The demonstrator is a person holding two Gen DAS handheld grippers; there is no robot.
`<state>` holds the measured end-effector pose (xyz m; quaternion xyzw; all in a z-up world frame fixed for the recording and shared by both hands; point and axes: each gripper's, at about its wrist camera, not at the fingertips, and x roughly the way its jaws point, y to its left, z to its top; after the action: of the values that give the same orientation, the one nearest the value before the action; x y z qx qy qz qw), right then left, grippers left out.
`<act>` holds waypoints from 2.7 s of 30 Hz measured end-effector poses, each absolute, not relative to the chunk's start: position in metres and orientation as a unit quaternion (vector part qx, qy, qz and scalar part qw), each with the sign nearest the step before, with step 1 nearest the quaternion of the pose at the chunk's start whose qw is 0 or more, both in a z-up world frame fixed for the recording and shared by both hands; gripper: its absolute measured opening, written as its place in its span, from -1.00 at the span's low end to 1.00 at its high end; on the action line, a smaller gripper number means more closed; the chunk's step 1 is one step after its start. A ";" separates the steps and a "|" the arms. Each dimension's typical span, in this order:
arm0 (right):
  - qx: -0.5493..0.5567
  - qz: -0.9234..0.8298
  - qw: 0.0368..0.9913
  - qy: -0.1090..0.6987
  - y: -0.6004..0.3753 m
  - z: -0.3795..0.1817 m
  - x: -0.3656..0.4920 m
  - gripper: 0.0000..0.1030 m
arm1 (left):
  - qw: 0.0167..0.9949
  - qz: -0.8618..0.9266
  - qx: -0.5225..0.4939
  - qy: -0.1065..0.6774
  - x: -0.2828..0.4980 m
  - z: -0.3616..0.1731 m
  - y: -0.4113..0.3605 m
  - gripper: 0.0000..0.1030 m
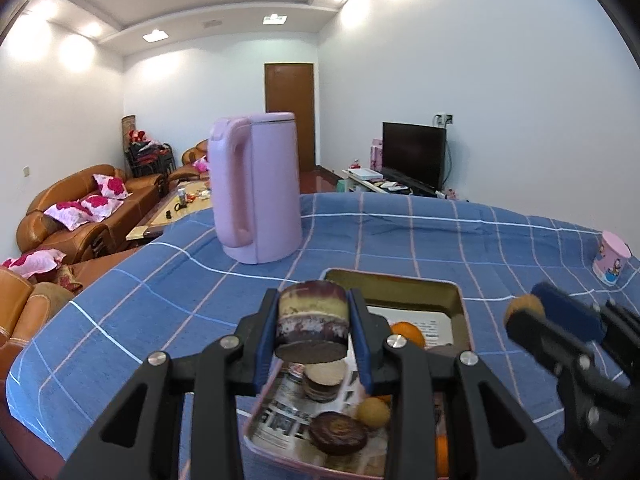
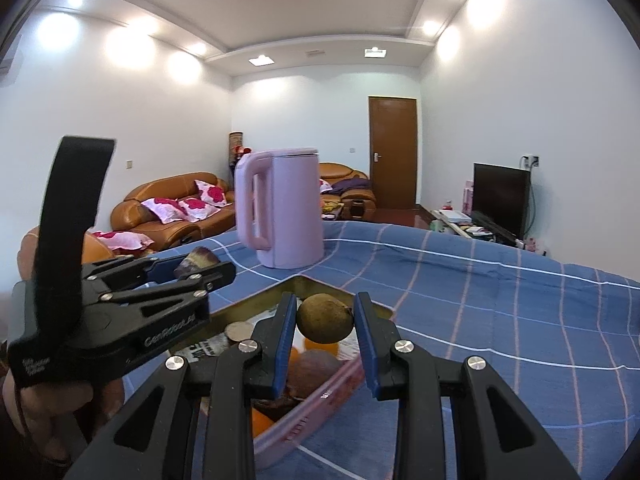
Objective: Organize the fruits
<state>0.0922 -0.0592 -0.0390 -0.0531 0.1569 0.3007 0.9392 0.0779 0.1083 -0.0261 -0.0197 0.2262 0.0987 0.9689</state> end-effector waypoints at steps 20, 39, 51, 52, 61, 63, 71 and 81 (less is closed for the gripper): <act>-0.079 0.348 0.909 0.215 -0.014 -0.062 0.087 -0.39 | 0.964 0.113 -0.035 0.236 0.083 -0.026 0.133 -0.32; -0.083 0.364 0.886 0.275 -0.007 -0.073 0.102 -0.38 | 0.955 0.101 -0.025 0.278 0.095 -0.037 0.124 -0.32; -0.032 0.275 0.927 0.252 -0.055 -0.067 0.107 0.07 | 0.948 0.085 0.007 0.307 0.112 -0.048 0.101 -0.27; -0.021 0.265 0.932 0.247 -0.063 -0.066 0.108 0.09 | 0.948 0.084 0.010 0.308 0.112 -0.049 0.098 -0.27; -0.005 0.254 0.940 0.228 -0.071 -0.063 0.105 0.20 | 0.946 0.082 0.020 0.313 0.111 -0.052 0.088 0.18; -0.006 0.254 0.941 0.226 -0.071 -0.064 0.104 0.20 | 0.947 0.083 0.021 0.309 0.108 -0.051 0.086 0.27; -0.001 0.251 0.943 0.220 -0.078 -0.062 0.101 0.21 | 0.953 0.088 0.008 0.291 0.095 -0.043 0.090 0.38; 0.008 0.231 0.950 0.208 -0.093 -0.059 0.098 0.21 | 0.961 0.121 -0.017 0.248 0.063 -0.025 0.112 0.52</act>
<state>0.0976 -0.0932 -0.0594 0.0083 0.2076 0.2311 0.9505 0.0628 0.1123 -0.0250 -0.0171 0.2482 0.1209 0.9610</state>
